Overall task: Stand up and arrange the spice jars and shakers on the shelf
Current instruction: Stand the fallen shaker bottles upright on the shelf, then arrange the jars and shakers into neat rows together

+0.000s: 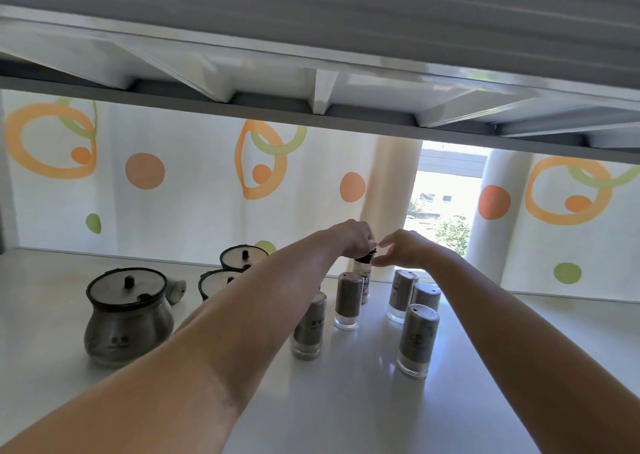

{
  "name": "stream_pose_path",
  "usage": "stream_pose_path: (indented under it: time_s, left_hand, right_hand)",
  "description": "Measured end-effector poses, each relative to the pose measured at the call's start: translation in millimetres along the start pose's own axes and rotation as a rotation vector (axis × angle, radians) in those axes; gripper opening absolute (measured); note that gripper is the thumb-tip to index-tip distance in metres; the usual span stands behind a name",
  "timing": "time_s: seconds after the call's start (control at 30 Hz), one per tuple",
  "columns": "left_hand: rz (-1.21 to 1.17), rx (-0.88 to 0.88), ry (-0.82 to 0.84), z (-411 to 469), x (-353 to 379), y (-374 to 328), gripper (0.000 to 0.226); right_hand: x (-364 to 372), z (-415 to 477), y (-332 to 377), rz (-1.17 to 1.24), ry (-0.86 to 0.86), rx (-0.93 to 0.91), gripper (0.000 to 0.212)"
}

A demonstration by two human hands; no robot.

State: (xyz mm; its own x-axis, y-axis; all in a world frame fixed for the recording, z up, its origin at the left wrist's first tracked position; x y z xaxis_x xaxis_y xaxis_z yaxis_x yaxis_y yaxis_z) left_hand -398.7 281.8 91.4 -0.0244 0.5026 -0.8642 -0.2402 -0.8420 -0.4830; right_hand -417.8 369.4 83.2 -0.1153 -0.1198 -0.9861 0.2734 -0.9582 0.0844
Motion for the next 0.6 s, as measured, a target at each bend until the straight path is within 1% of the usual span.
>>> stream_pose_path:
  time_s: [0.13, 0.27, 0.33, 0.5, 0.6]
  left_hand:
    - [0.08, -0.046, -0.022, -21, -33, 9, 0.047]
    - [0.179, -0.13, -0.021, -57, -74, 30, 0.054]
    - [0.211, -0.188, -0.028, -79, -93, 46, 0.054]
    - [0.195, -0.29, -0.06, -132, -127, 96, 0.058]
    - [0.222, -0.358, -0.08, -170, -142, 125, 0.051]
  right_hand:
    - [-13, -5, 5, -0.01, -0.004, 0.001, 0.066]
    - [-16, -10, 36, -0.015, 0.041, -0.067, 0.068]
    - [-15, -14, 58, -0.021, 0.068, -0.089, 0.071]
    - [-10, -24, 115, -0.002, 0.099, -0.146, 0.071]
    - [-6, -34, 150, 0.029, 0.123, -0.173, 0.07]
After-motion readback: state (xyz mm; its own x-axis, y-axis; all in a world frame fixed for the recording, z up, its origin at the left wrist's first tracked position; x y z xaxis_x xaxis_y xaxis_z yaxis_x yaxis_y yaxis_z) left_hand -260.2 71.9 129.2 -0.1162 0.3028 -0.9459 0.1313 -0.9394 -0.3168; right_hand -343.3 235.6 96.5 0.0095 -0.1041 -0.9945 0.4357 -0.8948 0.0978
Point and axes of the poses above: each hand's wrist, its own z-axis towards the middle knuckle, its own x-axis out of the palm, y = z × x, the point moved 10 cm from there along z, towards the middle knuckle, and after that the axes turned 13 degrees about -z, right-handed, at the moved point
